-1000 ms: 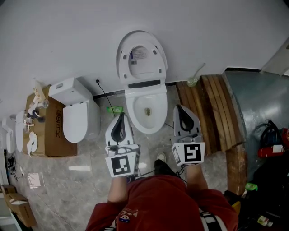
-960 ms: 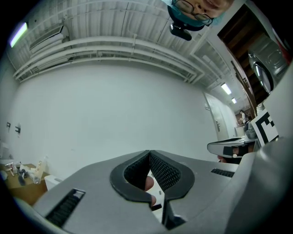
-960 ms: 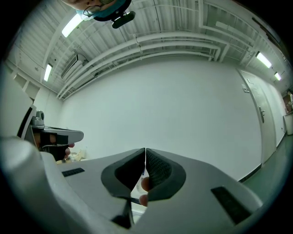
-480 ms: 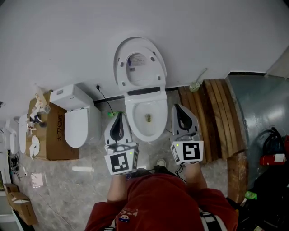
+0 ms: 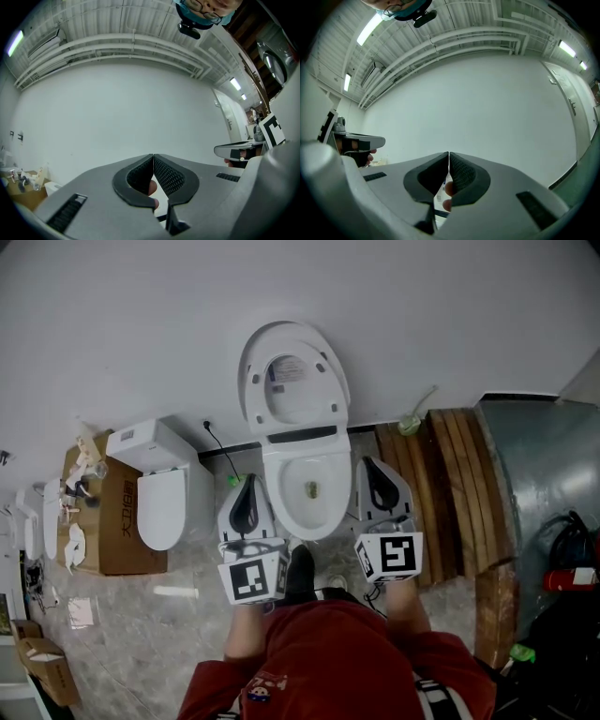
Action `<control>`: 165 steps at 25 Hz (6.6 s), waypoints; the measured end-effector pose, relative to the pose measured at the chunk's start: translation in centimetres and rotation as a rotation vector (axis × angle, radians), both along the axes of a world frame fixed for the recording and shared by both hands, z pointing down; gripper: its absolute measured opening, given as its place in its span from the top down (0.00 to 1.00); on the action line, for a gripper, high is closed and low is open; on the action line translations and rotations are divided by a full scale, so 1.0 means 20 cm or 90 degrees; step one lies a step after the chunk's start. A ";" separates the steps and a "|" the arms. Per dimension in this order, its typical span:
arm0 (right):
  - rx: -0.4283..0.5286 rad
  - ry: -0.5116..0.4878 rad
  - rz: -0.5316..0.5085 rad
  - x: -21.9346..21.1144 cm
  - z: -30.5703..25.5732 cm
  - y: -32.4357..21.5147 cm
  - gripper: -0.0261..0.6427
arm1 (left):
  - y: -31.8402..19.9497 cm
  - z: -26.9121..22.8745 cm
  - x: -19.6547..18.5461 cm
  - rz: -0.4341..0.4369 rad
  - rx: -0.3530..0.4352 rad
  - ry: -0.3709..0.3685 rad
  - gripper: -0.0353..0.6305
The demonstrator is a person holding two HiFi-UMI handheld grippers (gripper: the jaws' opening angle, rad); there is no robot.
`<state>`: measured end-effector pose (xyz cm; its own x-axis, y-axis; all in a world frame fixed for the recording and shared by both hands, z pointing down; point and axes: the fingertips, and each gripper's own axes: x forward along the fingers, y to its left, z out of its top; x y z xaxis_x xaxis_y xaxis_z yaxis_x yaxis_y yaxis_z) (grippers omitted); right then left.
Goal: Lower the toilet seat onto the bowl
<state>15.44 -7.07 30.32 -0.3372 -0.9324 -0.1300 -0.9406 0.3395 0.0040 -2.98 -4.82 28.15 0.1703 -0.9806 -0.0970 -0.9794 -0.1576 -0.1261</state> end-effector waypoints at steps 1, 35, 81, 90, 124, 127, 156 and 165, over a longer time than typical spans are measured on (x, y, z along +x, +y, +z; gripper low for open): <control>-0.001 0.000 0.000 0.00 0.01 -0.01 0.94 | -0.01 0.01 0.00 0.003 0.003 0.001 0.93; -0.069 0.114 0.039 -0.73 0.18 -1.32 0.94 | -1.33 0.25 -0.64 0.072 -0.057 0.075 0.93; -0.046 0.376 -0.169 -0.73 0.38 -2.06 0.87 | -1.59 -0.01 -0.37 -0.004 0.014 0.068 0.93; -0.063 0.555 -0.236 -0.87 0.59 -2.17 0.67 | -1.52 -0.03 -0.43 -0.027 0.026 0.075 0.93; -0.060 1.003 -0.128 -1.03 1.06 -2.57 0.58 | -1.41 0.04 -0.69 -0.068 0.026 0.081 0.93; -0.055 1.020 -0.124 -1.03 1.07 -2.57 0.58 | -1.41 0.05 -0.70 -0.068 0.020 0.080 0.93; -0.088 0.995 -0.180 -1.01 1.00 -2.35 0.58 | -1.47 0.08 -0.68 -0.023 0.010 0.101 0.93; -0.109 1.002 -0.177 -1.01 0.98 -2.19 0.58 | -1.45 0.11 -0.69 0.033 0.004 0.117 0.93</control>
